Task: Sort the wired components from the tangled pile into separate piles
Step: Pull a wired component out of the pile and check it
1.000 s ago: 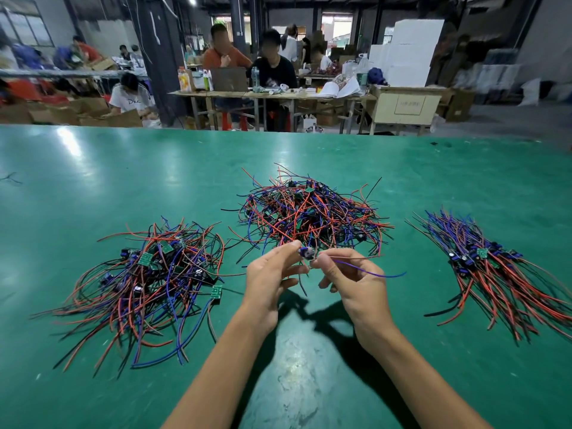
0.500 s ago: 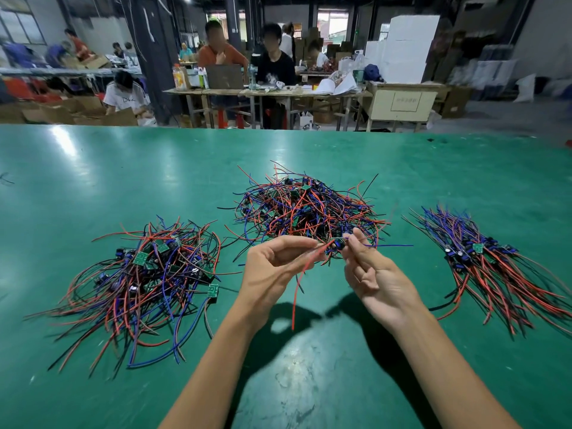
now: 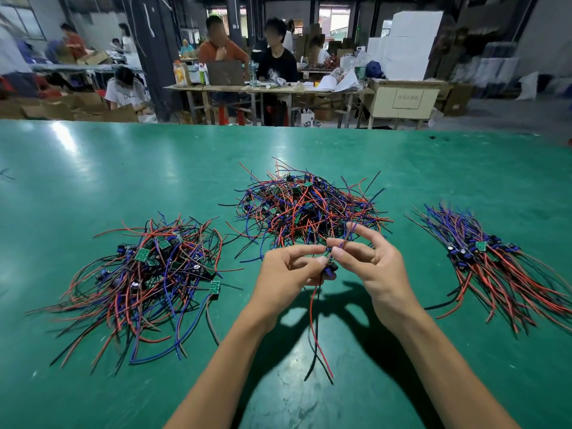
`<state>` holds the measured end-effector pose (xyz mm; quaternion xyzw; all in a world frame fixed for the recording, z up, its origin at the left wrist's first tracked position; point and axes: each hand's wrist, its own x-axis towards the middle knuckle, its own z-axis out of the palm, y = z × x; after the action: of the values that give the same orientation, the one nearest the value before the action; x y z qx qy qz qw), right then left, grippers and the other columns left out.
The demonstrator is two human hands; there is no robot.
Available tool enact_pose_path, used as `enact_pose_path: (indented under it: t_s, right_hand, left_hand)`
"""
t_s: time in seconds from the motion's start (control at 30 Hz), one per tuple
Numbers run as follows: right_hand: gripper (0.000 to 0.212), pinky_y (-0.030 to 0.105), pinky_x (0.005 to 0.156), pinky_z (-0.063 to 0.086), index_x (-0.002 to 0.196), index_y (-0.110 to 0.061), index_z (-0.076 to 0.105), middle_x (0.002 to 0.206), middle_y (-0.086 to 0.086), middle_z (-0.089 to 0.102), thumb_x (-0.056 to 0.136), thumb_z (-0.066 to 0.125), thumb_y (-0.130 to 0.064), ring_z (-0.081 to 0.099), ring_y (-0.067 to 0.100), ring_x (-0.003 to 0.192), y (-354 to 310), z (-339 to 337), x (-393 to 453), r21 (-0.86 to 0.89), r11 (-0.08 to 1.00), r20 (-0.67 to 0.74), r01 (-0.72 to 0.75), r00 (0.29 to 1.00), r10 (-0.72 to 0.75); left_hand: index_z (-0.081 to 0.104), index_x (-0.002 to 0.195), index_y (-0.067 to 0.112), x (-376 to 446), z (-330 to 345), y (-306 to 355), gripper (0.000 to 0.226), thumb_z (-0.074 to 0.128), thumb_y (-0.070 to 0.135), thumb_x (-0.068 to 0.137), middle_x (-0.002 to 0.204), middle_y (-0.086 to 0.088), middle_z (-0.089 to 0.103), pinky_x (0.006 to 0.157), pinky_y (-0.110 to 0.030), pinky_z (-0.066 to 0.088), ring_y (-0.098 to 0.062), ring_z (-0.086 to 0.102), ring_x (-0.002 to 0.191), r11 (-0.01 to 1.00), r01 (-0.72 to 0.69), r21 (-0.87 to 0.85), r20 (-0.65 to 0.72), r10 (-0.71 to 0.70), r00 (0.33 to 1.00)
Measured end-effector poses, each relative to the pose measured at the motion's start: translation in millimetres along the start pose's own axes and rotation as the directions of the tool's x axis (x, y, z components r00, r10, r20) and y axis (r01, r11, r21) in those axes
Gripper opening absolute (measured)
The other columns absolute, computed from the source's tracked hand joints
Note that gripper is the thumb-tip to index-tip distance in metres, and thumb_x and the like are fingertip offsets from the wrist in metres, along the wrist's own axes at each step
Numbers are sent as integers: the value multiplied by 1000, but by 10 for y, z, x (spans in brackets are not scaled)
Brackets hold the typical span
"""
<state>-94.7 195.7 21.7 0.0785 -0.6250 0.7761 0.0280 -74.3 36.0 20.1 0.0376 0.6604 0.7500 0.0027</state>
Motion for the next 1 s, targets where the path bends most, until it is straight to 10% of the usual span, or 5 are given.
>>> enact_pose_path:
  t_s: [0.5,1.0]
  right_hand:
    - [14,28,77,56,90,-22,80,85,2,79,84,82,-10,76,16,80,92,-30,5,-252,964,-29,84,995,-95]
    - [18,23,71,58,103,-23,78,91,-1,80,90,75,-11,73,11,74,96,-1,-20,-246,969,-33,9,999,-18]
  left_hand:
    - [77,100,-1,3,14,-93,14,69,10,94,81,-13,76,73,-30,61,-22,73,69,997,71,28,-16,-71,997]
    - [77,91,0,18,18,-90,10,73,9,90,86,-17,77,63,-23,57,-25,74,73,988,38,147,-74,-28,997]
